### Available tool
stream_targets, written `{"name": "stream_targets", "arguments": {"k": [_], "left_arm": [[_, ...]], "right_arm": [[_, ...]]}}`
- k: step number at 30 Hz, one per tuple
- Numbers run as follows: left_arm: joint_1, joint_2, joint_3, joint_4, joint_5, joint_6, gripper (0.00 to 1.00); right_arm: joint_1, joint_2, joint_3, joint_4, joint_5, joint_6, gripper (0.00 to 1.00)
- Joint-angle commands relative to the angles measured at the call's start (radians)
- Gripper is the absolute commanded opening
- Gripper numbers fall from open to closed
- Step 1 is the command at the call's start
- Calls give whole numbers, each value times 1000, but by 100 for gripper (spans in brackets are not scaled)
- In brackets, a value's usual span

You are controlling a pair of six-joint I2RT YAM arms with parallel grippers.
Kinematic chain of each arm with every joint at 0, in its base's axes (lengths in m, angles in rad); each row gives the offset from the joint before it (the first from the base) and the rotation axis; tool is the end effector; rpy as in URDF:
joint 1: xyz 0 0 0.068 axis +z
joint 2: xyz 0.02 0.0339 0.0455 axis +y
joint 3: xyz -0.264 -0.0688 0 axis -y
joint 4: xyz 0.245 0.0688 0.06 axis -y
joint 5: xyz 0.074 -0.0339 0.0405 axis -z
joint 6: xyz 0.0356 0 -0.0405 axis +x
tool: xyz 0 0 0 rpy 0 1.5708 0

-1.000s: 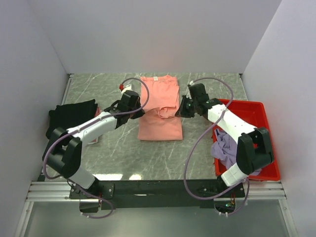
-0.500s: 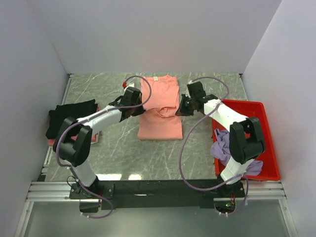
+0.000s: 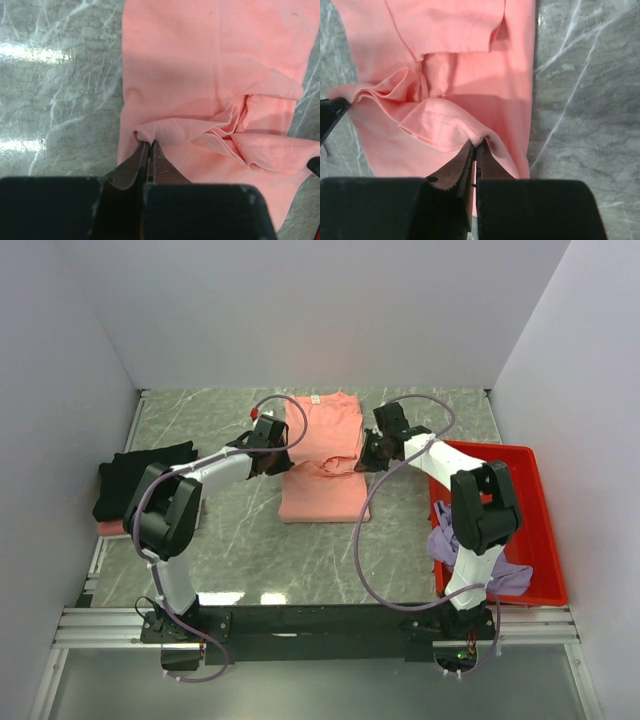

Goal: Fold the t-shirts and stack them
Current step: Fold the tshirt

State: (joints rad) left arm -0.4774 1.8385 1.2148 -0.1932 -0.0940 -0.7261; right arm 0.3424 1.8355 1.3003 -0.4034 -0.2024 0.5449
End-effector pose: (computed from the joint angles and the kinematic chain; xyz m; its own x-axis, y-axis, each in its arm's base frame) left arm 0.3556 -0.1802 0.1939 -0.7500 -0.3562 -0.5573 -0.1305 0.9057 -0.4033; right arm 0.3694 0.1393 0.2071 -0.8783 0.2260 -0.4213 0.0169 0.8954 0.4450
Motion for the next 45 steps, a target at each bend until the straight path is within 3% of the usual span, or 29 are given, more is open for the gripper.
{"name": "stream_targets", "arguments": {"k": [1, 4, 5, 7, 9, 10, 11, 13, 15, 17, 22, 28, 35, 40, 45], "left_arm": [[8, 14, 55, 2, 5, 17, 3], [14, 28, 63, -3, 19, 19, 13], [17, 33, 65, -3, 25, 20, 21], [17, 34, 68, 1, 45, 30, 28], [17, 33, 72, 5, 54, 37, 43], [17, 31, 77, 0, 63, 48, 47], [19, 22, 84, -5, 63, 48, 58], [19, 5, 83, -6, 63, 53, 67], [17, -33, 68, 0, 59, 51, 90], [17, -79, 40, 5, 54, 44, 99], [17, -192, -66, 5, 50, 7, 100], [-4, -430, -311, 35, 77, -79, 99], [-38, -564, -557, 80, 111, -174, 99], [-40, -544, -604, 130, 129, -203, 90], [-44, -463, -580, 158, 165, -203, 68]], "right_arm": [[-14, 30, 59, 9, 34, 9, 3], [-16, 48, 76, -12, 57, 18, 8], [-16, 50, 76, -9, 64, 20, 9], [-20, 53, 79, -6, 61, 21, 26], [-20, 48, 89, -6, 54, 21, 51], [-20, 44, 93, -5, 52, 18, 54], [-20, 36, 94, -2, 44, 17, 59], [-20, 7, 91, 5, 37, 10, 68], [-20, -31, 67, 12, 26, 9, 77], [-19, -54, 45, 18, 15, 7, 78], [-16, -186, -87, 55, 0, 16, 83], [-5, -418, -300, 96, 43, 41, 86], [1, -590, -565, 205, -47, 76, 88], [4, -599, -651, 253, -95, 84, 89], [6, -561, -654, 258, -109, 73, 89]]}}
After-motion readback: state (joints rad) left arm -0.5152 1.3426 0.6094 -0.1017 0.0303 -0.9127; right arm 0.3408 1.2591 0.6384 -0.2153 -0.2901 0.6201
